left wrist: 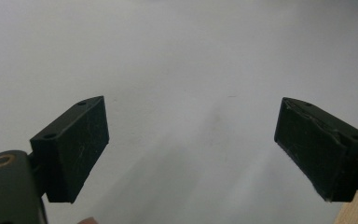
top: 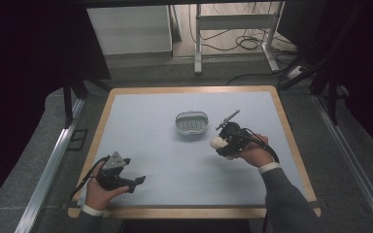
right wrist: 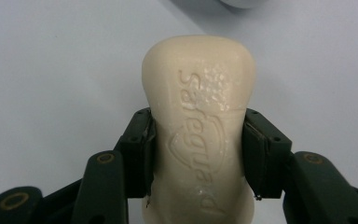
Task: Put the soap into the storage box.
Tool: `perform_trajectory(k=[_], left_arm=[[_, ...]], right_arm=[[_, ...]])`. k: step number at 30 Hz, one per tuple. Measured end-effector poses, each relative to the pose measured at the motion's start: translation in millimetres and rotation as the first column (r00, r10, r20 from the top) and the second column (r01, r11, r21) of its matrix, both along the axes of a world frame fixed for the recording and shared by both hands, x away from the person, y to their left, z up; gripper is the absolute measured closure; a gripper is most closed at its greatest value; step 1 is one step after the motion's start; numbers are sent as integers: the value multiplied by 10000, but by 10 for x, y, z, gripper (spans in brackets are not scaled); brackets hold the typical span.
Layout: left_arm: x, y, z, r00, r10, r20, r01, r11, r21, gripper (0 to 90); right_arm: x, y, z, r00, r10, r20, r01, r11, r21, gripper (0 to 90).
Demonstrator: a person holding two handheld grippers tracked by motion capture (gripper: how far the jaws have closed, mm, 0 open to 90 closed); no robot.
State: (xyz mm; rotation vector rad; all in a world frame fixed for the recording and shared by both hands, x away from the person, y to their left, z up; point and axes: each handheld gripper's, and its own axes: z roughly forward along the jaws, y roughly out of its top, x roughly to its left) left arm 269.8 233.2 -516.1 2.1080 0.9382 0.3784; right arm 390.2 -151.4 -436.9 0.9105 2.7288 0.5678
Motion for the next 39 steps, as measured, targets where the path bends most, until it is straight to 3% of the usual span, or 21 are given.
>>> perform_trajectory(k=[39], left_arm=[[4,-19,-11,9999,-63,-88,63,10000,-30,104]], right_arm=[[311,167,194,9972,596,460,-584,9979,-273,496]])
